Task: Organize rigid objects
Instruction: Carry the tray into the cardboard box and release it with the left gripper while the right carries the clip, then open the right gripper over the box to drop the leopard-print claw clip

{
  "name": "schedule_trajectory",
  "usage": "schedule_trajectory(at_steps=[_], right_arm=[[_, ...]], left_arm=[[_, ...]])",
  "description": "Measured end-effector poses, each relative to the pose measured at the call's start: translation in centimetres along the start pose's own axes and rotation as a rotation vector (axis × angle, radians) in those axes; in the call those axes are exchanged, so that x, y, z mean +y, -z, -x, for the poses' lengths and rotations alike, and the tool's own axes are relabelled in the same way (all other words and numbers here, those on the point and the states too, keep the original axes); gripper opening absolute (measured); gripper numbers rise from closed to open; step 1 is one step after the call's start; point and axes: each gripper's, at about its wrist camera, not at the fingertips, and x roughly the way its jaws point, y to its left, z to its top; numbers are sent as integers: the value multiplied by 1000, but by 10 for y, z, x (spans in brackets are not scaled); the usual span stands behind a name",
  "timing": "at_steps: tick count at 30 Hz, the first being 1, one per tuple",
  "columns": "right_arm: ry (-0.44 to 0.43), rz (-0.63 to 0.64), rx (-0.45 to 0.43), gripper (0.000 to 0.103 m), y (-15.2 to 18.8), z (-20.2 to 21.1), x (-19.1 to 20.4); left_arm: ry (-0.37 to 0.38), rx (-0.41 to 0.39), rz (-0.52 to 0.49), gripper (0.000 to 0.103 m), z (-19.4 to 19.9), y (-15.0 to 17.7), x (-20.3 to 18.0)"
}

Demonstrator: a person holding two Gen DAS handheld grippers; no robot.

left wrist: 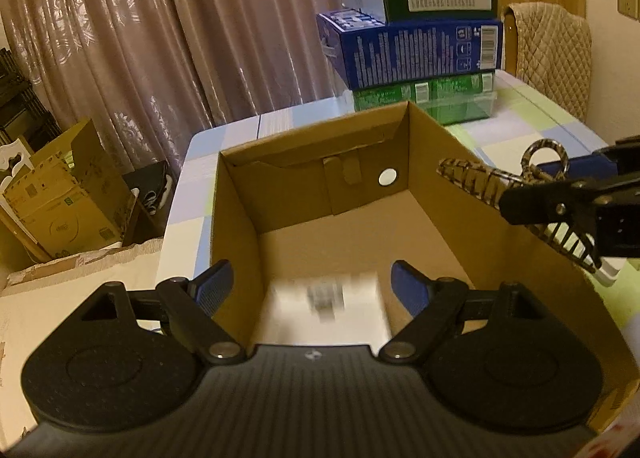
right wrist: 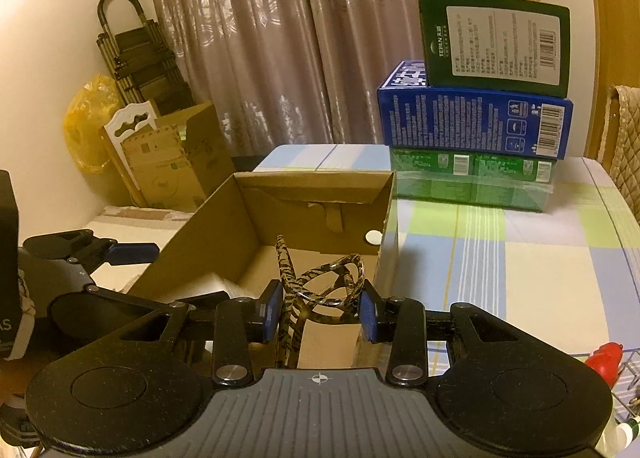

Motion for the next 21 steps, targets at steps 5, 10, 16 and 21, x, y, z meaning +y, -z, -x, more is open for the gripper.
schedule_trajectory(at_steps=[5,10,16,21], right_arm=[[-7,1,5,36,-1,0,2],[-16,6,18,36,0,-1,8],[-27,-6,43,36,3,-8,11],[-33,-20,60,37,4,-12,12]], left_arm=[[-2,-24,8,83,13,-3,5],[-14,-46,26,83,26,-5,12],[-15,-49,31,83,33,-2,16],[-16,-50,36,83,35,4,18]])
